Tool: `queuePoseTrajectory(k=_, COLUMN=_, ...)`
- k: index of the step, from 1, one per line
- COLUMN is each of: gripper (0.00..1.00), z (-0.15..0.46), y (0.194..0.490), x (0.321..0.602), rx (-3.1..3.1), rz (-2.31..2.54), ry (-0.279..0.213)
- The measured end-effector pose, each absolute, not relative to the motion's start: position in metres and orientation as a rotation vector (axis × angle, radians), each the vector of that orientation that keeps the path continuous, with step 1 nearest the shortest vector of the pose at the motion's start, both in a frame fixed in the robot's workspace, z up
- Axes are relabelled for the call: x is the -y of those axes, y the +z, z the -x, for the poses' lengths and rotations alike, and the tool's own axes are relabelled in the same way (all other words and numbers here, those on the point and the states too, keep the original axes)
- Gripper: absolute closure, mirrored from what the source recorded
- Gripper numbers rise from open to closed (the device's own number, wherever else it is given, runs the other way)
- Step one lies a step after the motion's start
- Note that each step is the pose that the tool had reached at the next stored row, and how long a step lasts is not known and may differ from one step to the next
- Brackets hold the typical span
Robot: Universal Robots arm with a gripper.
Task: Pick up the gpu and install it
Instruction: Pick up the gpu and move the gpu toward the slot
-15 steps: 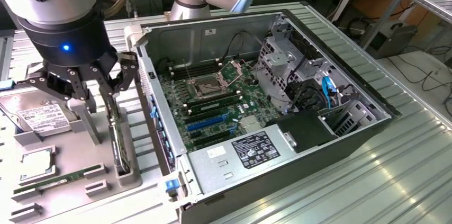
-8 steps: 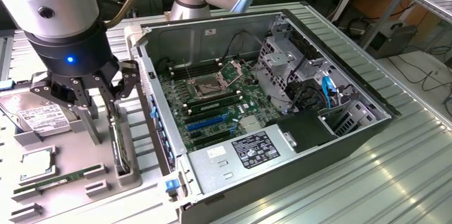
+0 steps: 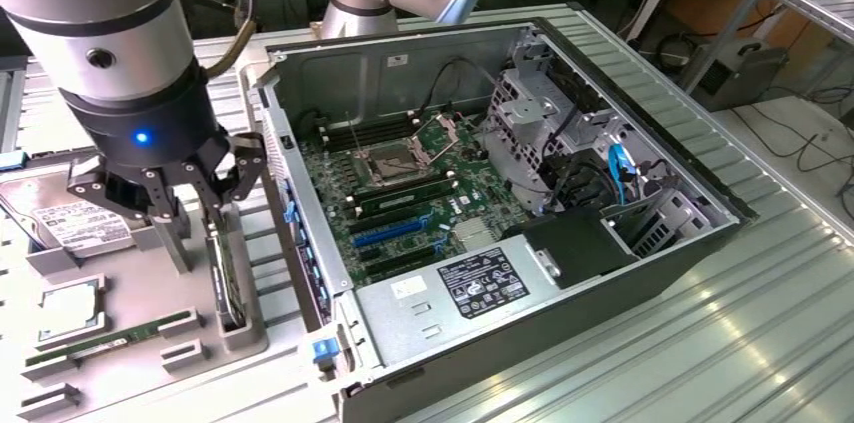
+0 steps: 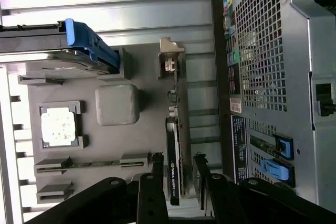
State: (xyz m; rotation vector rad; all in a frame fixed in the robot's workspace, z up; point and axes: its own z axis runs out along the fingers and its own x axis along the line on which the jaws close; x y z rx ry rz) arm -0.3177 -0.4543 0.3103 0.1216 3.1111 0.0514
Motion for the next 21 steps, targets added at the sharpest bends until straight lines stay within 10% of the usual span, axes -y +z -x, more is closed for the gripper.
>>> queuePoseTrajectory(k=21, gripper=0.64, z=0.318, y=0.269, x=0.454, rx=-3.105, rz=-0.141, ry=0.051)
